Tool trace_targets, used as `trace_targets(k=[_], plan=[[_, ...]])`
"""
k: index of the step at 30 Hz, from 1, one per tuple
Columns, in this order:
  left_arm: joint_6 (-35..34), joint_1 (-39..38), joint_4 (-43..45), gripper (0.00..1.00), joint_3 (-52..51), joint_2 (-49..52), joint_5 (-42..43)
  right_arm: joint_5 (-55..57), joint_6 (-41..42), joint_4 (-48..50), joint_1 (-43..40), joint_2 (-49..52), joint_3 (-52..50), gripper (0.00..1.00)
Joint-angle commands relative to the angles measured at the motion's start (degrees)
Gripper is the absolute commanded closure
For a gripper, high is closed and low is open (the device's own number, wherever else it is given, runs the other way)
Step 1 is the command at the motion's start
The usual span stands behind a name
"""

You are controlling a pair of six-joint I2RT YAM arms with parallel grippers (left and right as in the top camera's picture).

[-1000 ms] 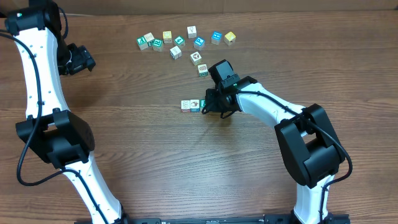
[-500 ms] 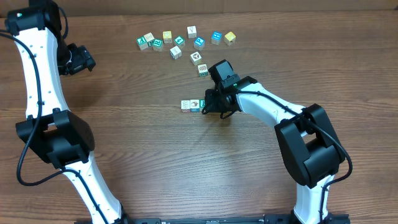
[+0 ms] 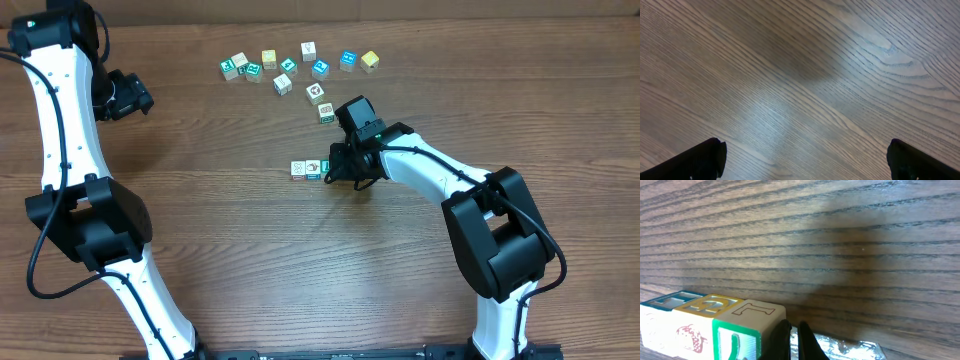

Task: Form a horizontal line
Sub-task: 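Push the green block flush against the yellow block with the right gripper, then raise the right arm and swing it toward the block cluster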

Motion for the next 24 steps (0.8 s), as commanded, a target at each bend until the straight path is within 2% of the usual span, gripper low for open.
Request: trace_targets(k=[1,24], plan=[[-0.81,-0.48,-0.07,0.00,-0.31,-0.07,-0.52,1.31,-0.39,0.39,0.20,0.92,-0.24,0.96],[-0.81,-0.48,-0.07,0.01,-0.31,-0.07,-0.52,4.57,0.02,0.35,0.13,0.90,-0.24,0.96]])
